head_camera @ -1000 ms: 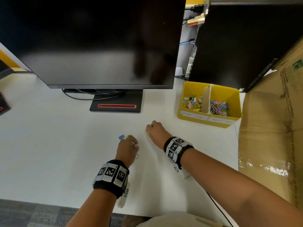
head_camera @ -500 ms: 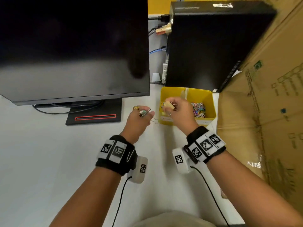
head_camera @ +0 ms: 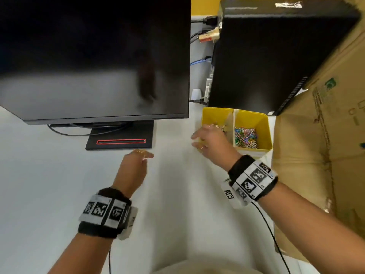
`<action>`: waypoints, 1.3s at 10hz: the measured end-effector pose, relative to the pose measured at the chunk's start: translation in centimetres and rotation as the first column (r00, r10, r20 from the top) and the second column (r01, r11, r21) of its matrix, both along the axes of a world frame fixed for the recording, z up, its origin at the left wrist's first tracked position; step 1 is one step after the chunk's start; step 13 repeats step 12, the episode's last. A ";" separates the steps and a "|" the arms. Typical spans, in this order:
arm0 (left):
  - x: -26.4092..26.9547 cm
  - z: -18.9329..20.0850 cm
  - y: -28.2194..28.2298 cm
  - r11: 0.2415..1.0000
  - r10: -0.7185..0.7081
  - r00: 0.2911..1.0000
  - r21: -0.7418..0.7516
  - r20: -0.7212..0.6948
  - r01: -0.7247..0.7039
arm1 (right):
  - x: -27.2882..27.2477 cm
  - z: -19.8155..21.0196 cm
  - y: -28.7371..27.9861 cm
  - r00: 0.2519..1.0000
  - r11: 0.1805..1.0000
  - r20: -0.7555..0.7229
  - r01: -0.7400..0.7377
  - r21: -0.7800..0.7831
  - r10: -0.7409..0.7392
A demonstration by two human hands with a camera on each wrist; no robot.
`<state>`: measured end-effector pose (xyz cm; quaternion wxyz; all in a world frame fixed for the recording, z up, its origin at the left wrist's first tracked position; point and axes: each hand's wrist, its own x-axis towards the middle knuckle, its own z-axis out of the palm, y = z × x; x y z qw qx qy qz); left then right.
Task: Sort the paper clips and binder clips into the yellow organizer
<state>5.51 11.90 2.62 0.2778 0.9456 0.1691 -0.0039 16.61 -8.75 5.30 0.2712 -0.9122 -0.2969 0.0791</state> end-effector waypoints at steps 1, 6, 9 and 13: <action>-4.6 -4.2 3.8 0.996 -0.006 0.987 0.090 -0.160 0.021 | -4.2 -3.5 5.3 0.947 0.962 -0.207 -0.264 -0.064 0.246; -4.4 -5.1 1.8 0.970 0.202 0.978 -0.131 -0.047 -0.207 | -6.1 -7.7 8.8 0.834 0.990 -0.537 -0.069 0.123 0.125; 0.0 2.2 -5.0 0.991 0.012 0.883 -0.125 0.469 0.053 | -2.4 -1.9 3.2 -0.006 0.463 -0.938 0.871 0.166 0.348; -13.6 -15.4 5.6 0.984 -0.169 0.985 0.045 -0.026 0.170 | 3.9 1.6 -3.9 0.876 0.924 -0.296 0.367 -0.108 -0.382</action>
